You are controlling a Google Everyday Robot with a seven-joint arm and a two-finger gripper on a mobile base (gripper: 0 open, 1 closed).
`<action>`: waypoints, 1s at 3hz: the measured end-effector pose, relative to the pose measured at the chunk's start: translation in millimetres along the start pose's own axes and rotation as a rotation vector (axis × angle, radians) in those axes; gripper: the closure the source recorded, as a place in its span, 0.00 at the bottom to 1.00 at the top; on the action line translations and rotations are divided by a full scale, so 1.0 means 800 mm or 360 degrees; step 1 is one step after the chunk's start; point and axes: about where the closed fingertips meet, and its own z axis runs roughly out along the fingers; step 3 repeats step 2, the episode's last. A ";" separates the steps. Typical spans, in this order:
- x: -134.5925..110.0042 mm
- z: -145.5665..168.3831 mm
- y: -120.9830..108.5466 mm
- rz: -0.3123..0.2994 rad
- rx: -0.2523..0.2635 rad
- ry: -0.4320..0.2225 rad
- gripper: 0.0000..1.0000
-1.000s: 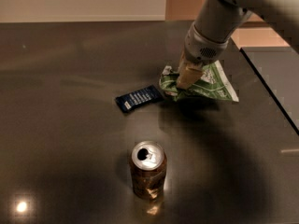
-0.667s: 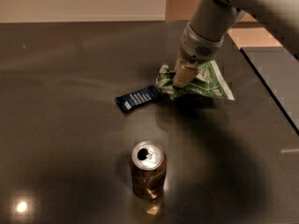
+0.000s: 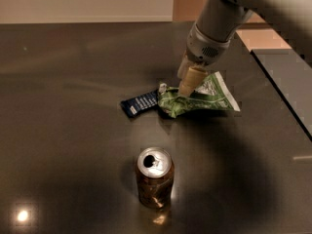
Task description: Move green jalapeno chip bag near rxbar blueberry
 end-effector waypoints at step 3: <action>-0.001 0.002 -0.001 -0.0002 0.0002 -0.0002 0.00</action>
Offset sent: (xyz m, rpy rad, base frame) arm 0.0008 0.0012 -0.0010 0.0012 -0.0014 0.0007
